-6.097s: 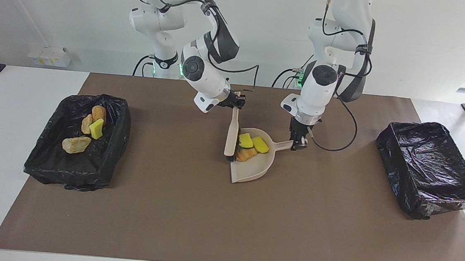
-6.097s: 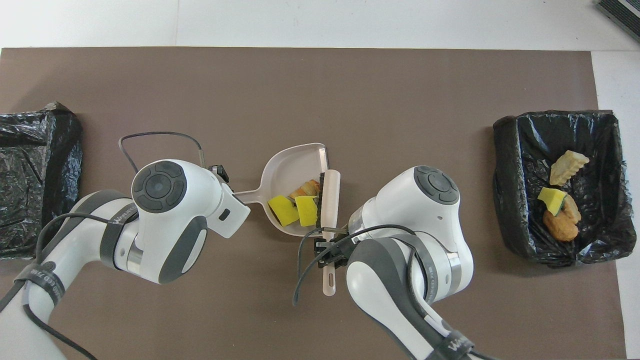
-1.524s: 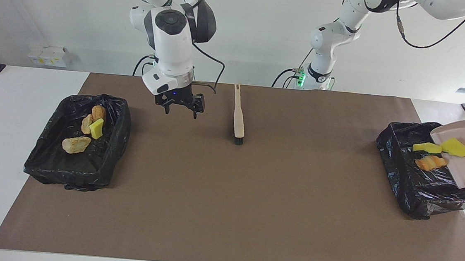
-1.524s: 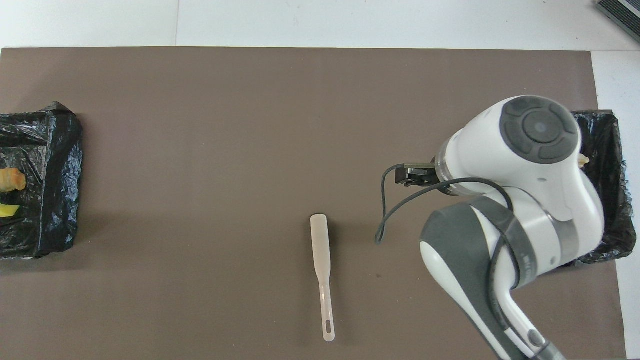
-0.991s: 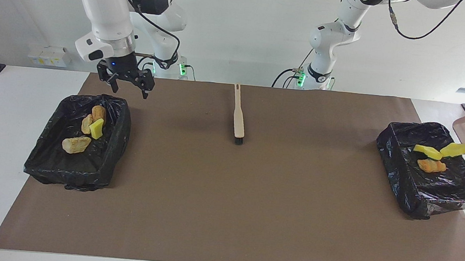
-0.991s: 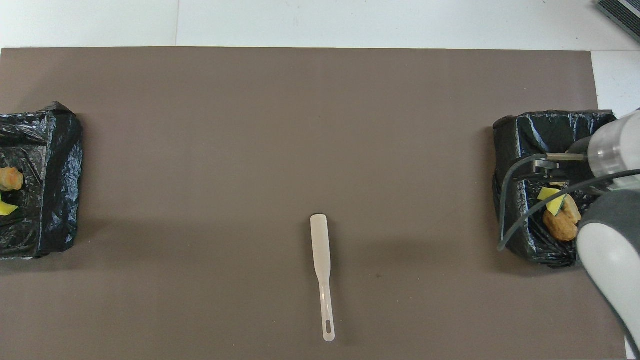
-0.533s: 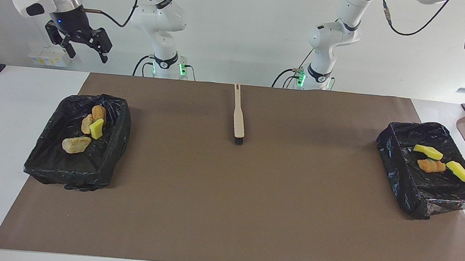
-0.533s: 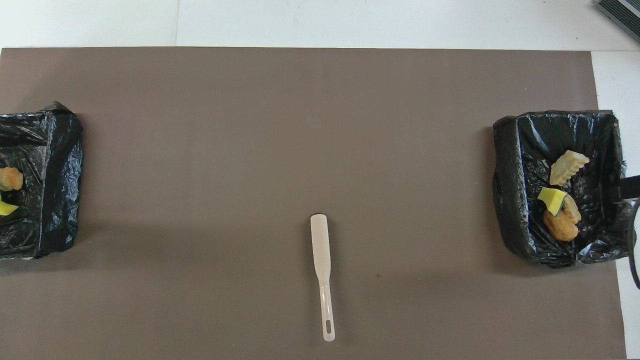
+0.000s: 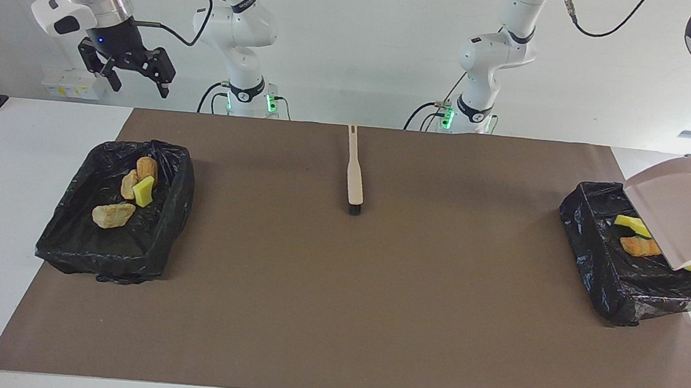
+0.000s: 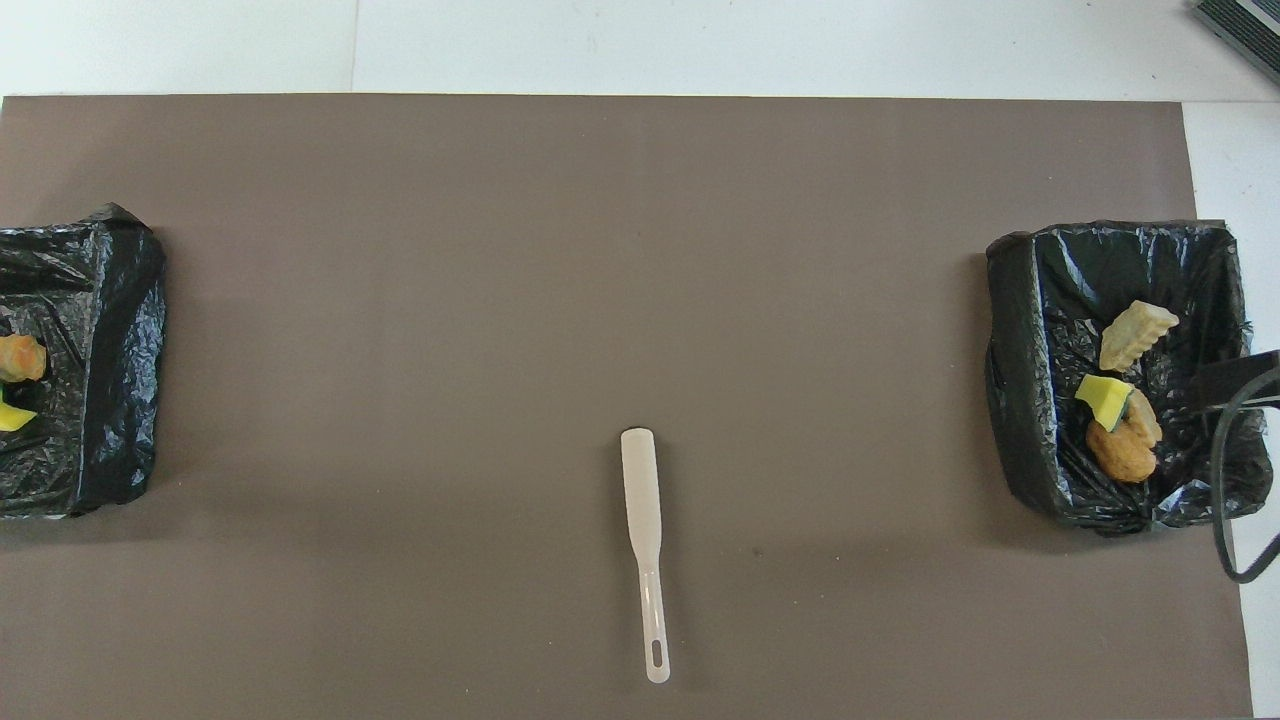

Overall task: Sweep and dump trash in bin
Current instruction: 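Bring the empty dustpan back and set it down with the left gripper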

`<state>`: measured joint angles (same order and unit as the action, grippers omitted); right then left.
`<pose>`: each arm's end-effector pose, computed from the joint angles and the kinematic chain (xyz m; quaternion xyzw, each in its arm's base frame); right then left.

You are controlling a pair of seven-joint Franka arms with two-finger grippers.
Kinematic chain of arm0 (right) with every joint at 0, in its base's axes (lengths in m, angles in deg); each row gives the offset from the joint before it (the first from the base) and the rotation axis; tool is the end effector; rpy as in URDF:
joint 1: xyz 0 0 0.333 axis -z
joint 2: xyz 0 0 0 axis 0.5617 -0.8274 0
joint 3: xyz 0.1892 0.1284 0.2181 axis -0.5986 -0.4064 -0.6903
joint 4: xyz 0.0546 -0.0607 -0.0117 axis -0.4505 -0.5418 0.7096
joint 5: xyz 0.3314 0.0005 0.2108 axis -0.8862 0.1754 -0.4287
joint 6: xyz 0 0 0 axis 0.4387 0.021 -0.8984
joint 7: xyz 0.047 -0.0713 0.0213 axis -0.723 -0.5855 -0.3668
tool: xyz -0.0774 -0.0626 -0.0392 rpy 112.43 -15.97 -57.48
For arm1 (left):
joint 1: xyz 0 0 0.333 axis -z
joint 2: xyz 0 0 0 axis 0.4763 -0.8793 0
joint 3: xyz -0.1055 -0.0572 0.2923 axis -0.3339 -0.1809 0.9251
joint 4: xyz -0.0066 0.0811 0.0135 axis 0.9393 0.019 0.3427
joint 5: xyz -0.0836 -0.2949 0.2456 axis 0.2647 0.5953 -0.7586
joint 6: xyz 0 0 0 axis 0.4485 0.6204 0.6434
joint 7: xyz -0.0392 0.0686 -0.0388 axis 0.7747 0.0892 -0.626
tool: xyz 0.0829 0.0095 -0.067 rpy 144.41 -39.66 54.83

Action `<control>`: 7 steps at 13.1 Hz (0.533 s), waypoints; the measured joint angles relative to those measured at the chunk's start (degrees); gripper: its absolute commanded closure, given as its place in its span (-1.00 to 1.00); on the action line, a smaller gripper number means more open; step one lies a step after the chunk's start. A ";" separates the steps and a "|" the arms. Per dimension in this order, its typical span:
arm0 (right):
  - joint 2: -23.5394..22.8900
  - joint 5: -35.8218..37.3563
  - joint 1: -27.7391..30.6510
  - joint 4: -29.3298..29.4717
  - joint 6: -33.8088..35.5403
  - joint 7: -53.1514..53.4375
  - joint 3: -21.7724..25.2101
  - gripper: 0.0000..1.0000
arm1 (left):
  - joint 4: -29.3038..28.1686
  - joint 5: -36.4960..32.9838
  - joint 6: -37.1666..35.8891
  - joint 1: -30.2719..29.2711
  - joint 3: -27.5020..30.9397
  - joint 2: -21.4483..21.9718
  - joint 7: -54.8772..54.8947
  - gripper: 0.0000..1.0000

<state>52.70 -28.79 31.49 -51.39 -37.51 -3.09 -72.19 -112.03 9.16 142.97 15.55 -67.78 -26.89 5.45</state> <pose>0.5058 -0.0449 0.6543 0.9991 -0.0277 -0.0235 0.0220 0.5786 0.1581 0.6508 -0.6686 0.6572 0.2193 0.2700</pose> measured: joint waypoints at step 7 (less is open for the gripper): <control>0.00 0.00 -0.01 -0.28 -1.82 0.00 0.01 -1.00 | -7.66 19.81 -2.00 3.63 -0.37 1.38 -12.31 1.00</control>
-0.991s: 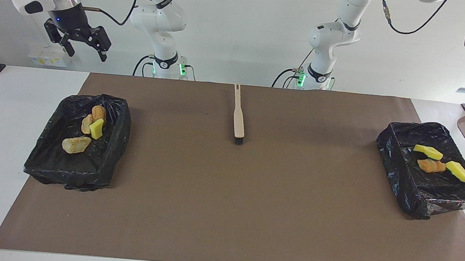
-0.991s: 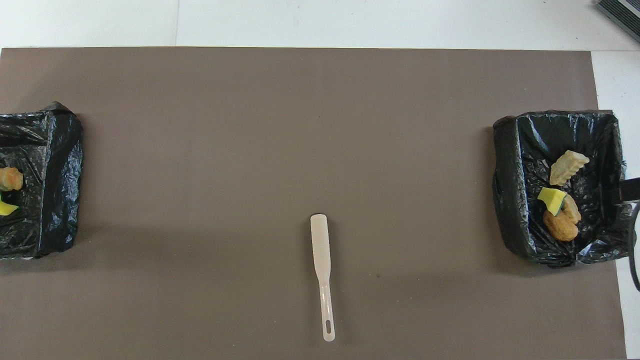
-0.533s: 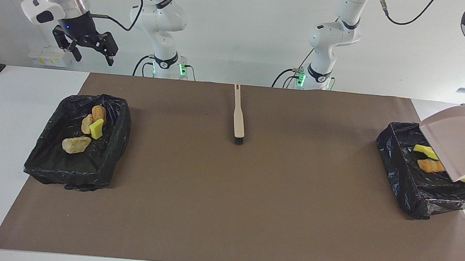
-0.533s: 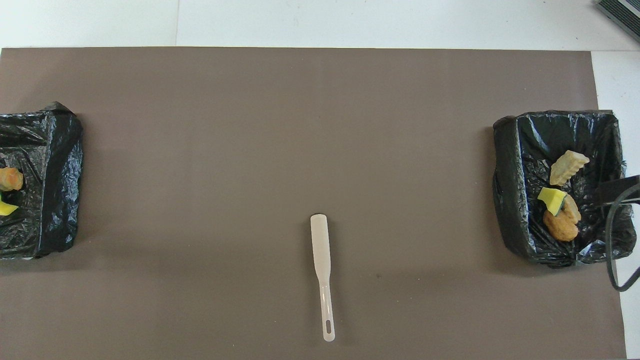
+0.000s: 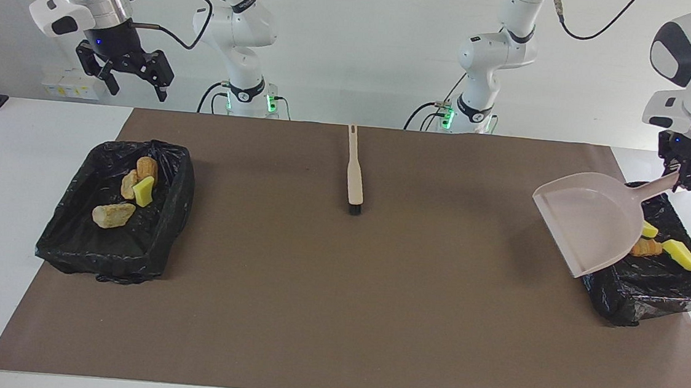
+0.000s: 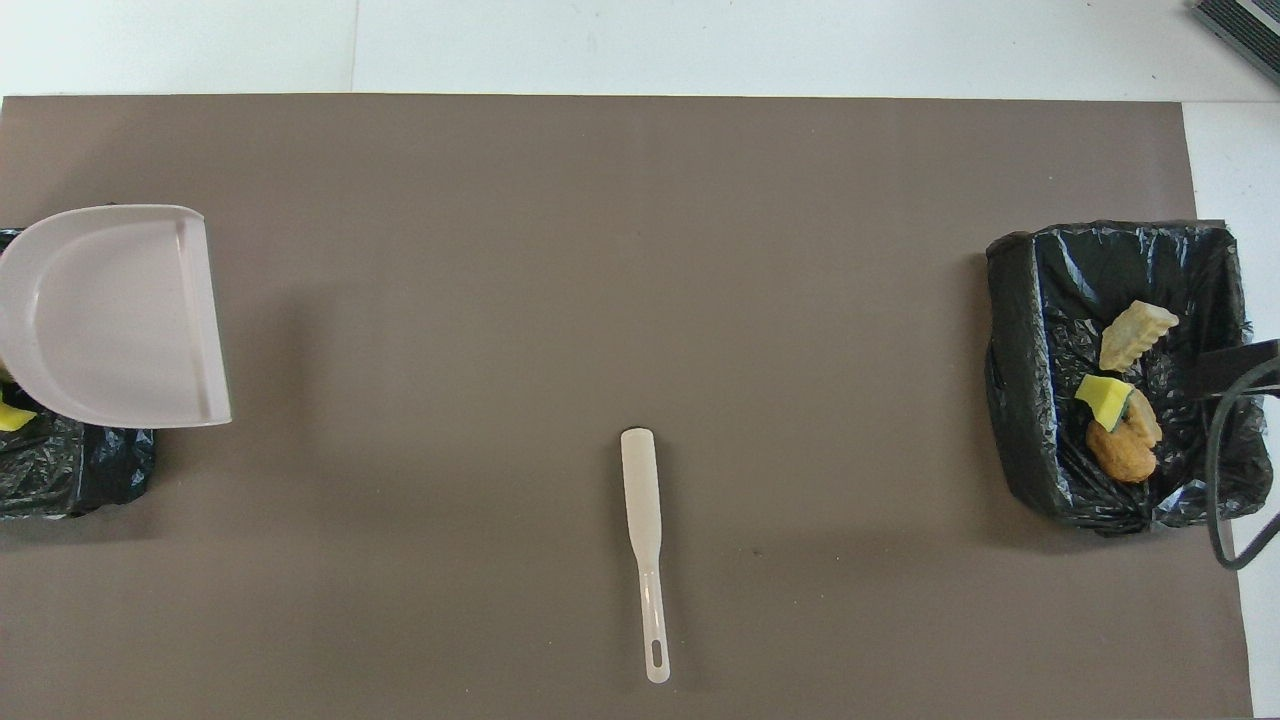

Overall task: Sweep and dump trash in bin
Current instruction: 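Bring the empty dustpan back and set it down with the left gripper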

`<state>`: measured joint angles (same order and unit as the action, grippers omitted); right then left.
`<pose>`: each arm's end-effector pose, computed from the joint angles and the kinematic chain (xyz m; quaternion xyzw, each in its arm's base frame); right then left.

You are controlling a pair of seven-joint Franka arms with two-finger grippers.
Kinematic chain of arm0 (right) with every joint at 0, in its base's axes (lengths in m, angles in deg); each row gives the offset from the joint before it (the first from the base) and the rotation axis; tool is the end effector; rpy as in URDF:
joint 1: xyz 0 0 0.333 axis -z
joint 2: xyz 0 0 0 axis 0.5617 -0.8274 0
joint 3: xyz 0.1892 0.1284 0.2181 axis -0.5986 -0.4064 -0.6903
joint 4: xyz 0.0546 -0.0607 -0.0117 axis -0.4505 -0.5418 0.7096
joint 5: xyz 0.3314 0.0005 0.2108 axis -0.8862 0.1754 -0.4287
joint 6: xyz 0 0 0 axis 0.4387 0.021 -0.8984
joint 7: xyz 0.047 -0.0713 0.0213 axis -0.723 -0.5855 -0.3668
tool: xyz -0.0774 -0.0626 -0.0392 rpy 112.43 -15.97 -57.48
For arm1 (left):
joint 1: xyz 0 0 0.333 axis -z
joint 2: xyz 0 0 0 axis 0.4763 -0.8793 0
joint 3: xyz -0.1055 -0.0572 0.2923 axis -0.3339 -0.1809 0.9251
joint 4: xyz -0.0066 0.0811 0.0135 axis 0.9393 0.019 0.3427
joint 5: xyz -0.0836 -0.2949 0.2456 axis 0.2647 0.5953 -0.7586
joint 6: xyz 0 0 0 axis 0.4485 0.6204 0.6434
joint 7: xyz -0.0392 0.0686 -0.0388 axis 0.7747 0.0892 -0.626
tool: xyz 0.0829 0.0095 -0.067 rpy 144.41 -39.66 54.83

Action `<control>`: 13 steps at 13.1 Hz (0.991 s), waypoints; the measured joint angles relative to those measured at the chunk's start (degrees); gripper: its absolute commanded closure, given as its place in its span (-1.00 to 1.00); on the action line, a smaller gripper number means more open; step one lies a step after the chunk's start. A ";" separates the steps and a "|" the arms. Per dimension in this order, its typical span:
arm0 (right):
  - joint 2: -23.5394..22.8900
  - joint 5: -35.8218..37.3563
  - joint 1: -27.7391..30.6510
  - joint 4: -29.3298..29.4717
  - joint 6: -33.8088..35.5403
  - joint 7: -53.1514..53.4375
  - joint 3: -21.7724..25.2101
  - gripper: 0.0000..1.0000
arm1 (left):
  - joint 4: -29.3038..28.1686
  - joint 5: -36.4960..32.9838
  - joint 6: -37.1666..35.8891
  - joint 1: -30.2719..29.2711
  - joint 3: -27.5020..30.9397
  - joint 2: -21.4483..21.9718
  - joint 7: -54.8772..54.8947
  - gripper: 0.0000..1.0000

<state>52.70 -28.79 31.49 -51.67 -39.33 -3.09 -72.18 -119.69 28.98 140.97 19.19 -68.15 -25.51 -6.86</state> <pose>0.5093 -0.0451 0.6547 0.9993 -0.0274 -0.0100 0.0226 0.5761 0.0898 0.5814 -0.7572 0.6300 0.1114 0.1320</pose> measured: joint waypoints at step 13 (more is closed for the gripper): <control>0.00 0.00 0.00 -0.04 0.00 0.00 0.00 -1.00 | -7.70 15.18 8.87 21.32 -0.47 -5.29 -69.56 1.00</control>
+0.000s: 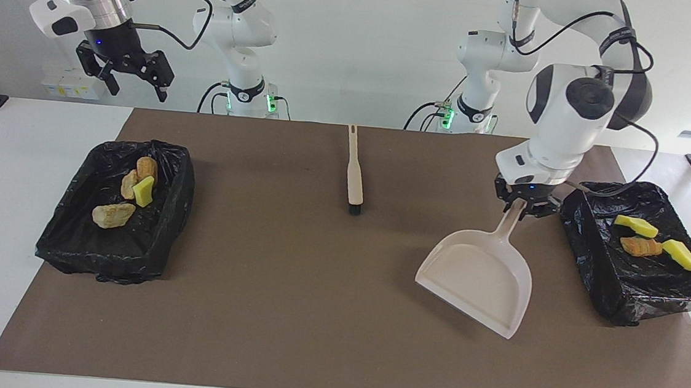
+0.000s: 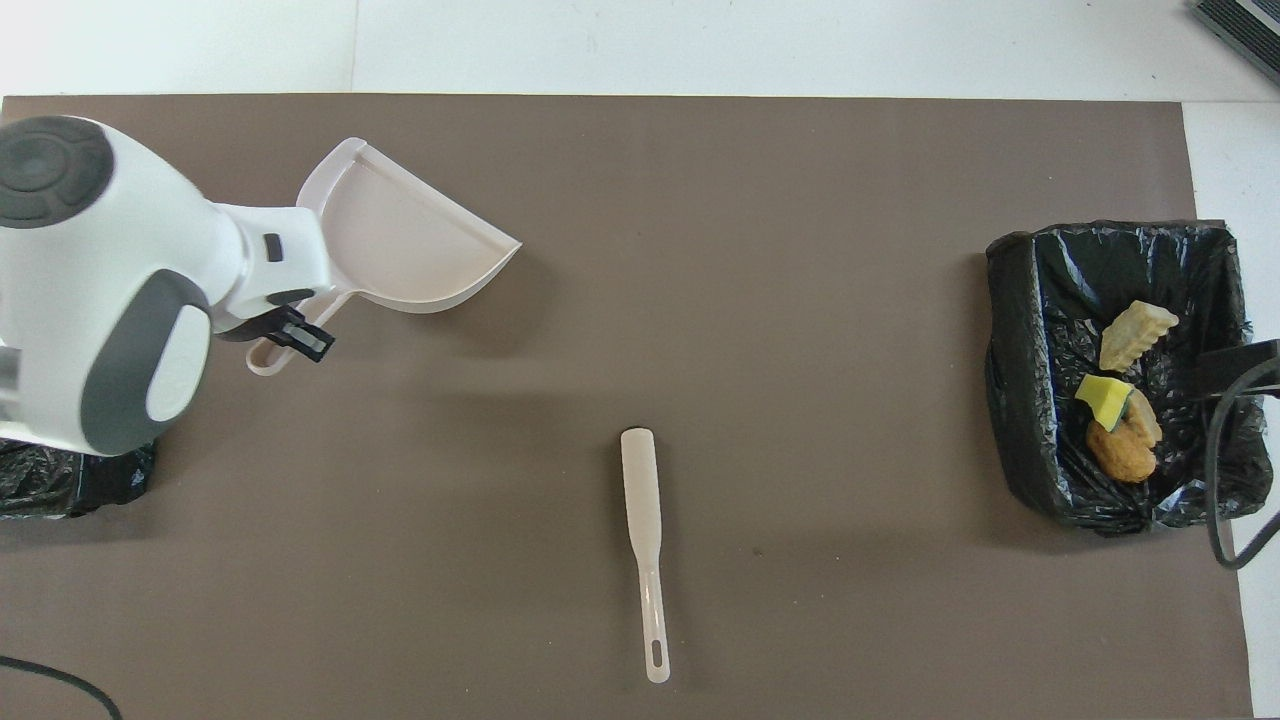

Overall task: Sweep and dump trash in bin
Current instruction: 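Bring the empty dustpan back and set it down with the left gripper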

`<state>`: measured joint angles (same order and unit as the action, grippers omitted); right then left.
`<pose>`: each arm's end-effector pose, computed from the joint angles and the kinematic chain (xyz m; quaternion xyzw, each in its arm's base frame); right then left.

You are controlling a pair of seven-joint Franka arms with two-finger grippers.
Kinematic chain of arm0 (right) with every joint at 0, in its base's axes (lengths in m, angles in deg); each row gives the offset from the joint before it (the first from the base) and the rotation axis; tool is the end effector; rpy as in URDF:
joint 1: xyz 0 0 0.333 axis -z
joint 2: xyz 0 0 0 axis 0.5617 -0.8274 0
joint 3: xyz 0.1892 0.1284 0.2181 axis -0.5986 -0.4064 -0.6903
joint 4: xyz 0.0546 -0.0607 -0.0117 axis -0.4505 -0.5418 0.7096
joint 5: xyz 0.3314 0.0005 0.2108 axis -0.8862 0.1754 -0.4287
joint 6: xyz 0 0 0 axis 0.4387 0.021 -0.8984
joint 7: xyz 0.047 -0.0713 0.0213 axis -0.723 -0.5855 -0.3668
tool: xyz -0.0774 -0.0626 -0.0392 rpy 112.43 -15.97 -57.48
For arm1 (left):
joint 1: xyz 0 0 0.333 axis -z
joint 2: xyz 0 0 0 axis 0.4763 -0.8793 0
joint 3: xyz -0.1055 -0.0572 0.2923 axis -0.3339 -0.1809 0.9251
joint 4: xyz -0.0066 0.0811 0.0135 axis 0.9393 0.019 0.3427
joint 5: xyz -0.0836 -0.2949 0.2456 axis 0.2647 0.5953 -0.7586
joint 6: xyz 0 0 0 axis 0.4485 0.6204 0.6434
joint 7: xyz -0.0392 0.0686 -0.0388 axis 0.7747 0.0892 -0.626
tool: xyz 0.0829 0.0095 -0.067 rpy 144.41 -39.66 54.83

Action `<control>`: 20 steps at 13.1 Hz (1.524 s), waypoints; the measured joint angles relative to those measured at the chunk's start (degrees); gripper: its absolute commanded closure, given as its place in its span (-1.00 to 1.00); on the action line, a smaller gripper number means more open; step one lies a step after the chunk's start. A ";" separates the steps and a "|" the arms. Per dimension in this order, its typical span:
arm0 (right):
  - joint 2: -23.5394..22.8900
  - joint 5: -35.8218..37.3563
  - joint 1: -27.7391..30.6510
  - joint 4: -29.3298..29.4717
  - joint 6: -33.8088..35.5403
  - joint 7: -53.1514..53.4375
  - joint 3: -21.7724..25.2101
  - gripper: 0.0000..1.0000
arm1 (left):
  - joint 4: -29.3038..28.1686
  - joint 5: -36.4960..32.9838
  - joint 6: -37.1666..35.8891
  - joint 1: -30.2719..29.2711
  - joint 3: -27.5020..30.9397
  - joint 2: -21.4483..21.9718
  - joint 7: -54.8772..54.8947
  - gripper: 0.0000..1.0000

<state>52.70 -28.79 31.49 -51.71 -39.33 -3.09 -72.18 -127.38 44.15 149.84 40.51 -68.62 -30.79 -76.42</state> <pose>0.5093 -0.0451 0.6544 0.9993 -0.0273 -0.0104 0.0226 0.5788 -0.1592 0.4707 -0.9635 0.2643 0.0227 0.0371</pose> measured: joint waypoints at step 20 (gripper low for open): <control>0.00 0.00 0.00 0.00 0.00 0.00 0.00 -1.00 | 5.10 5.58 15.24 22.70 1.23 -13.85 -45.99 -1.00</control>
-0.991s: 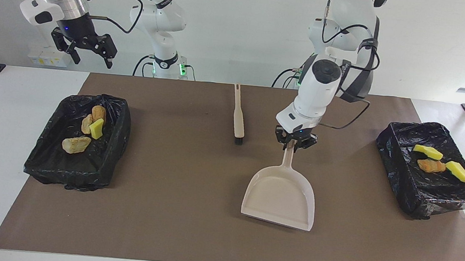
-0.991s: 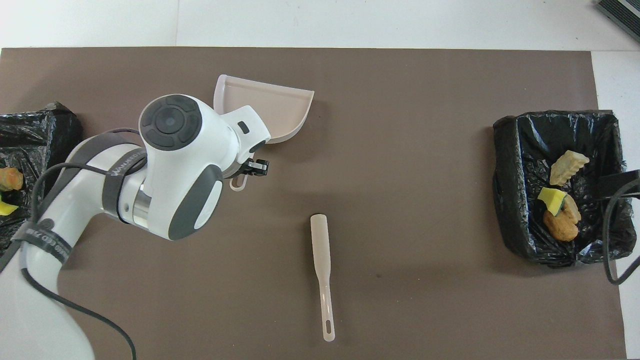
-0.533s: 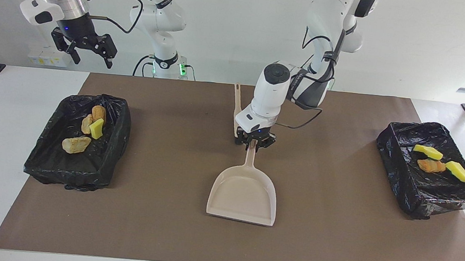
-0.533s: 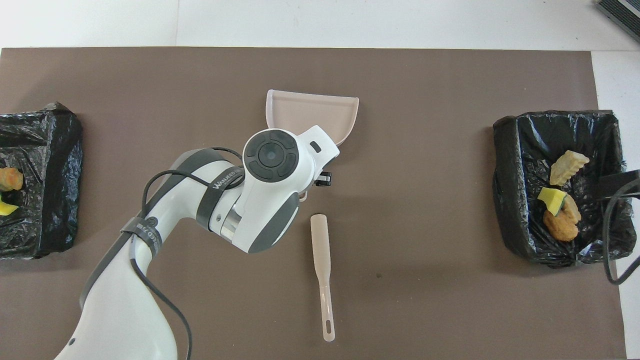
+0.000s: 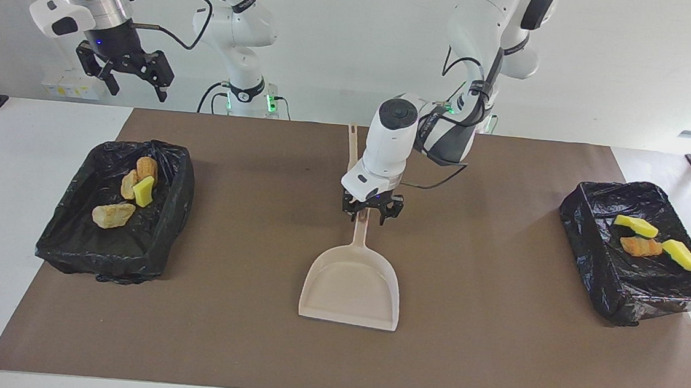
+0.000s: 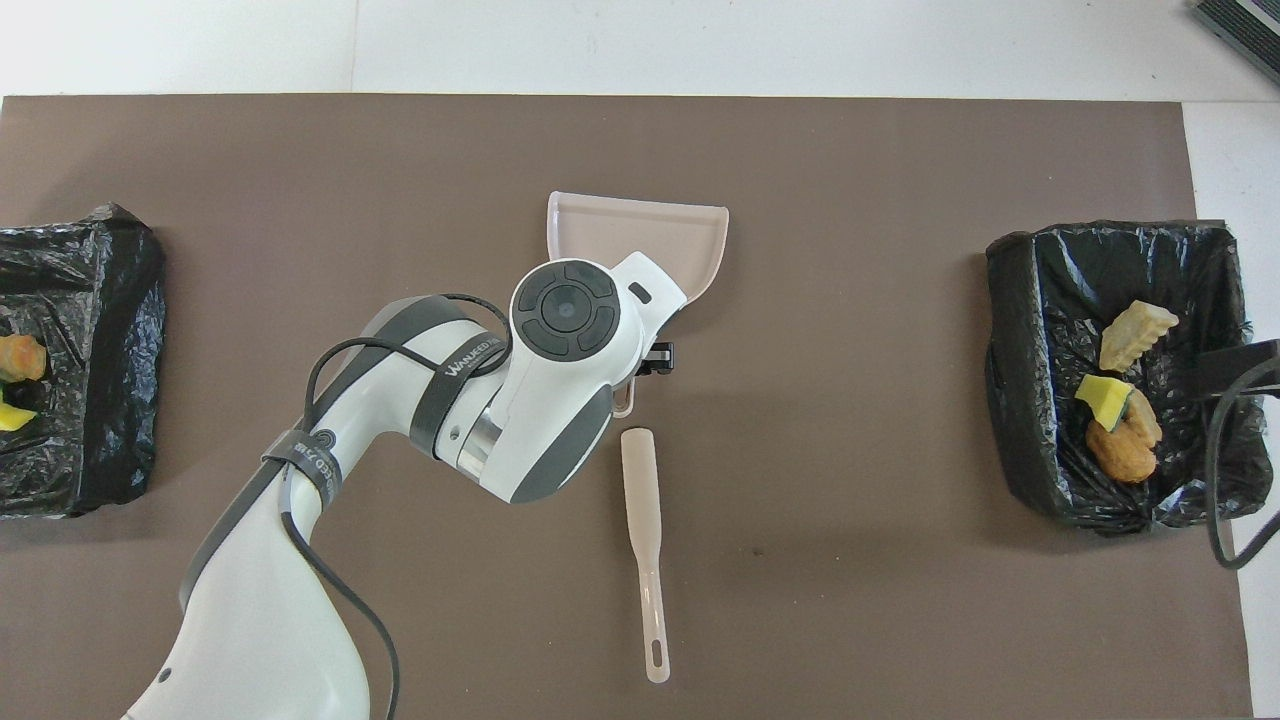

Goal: Sweep and dump trash in bin

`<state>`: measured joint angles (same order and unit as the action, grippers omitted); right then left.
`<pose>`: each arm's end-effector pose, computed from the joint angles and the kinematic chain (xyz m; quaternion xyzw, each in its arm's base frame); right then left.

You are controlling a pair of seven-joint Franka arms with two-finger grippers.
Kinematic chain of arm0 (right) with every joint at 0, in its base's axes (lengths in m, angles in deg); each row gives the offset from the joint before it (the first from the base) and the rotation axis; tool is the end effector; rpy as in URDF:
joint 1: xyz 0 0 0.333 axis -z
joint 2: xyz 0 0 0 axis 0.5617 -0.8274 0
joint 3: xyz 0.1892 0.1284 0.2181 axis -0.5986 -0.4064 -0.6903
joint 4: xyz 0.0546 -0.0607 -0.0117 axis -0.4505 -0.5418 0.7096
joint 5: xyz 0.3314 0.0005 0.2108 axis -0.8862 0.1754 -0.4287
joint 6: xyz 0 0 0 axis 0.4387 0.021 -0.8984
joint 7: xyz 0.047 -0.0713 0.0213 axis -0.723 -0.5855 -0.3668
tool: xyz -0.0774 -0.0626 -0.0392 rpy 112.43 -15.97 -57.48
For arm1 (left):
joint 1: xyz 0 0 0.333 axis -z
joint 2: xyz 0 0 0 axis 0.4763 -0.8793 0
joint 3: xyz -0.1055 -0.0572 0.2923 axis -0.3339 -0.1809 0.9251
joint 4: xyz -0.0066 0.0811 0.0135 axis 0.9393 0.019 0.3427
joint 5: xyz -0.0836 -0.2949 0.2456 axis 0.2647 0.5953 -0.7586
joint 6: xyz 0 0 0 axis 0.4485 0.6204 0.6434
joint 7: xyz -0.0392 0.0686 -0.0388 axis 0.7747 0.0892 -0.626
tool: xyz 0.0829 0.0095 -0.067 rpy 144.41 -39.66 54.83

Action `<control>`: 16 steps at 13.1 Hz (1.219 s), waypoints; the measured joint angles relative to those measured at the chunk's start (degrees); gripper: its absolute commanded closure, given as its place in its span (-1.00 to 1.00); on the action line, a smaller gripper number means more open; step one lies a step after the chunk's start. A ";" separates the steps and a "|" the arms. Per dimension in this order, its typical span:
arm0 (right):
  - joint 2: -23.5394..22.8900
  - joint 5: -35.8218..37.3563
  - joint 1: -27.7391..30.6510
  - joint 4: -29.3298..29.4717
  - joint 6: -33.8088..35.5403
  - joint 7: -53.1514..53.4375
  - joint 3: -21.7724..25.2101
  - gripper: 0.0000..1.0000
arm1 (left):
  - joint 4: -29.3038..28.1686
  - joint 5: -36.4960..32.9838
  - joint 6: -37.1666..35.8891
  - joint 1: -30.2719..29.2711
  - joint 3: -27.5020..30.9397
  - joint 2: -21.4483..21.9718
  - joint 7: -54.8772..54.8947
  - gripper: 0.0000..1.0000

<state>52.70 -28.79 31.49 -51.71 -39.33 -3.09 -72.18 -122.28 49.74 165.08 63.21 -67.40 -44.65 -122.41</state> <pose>0.5093 -0.0451 0.6544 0.9993 -0.0273 -0.0104 0.0226 0.5305 -0.4059 0.3825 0.9987 -0.0356 0.0188 0.0302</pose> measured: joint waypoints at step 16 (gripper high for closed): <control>0.00 0.00 0.00 0.00 0.00 0.00 0.00 -1.00 | 3.75 0.06 -21.65 -29.65 1.46 13.46 37.24 -1.00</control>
<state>52.70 -28.79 31.49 -51.71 -39.33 -3.09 -72.18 -118.54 49.80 143.43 33.56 -65.94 -31.18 -85.17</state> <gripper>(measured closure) 0.000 0.000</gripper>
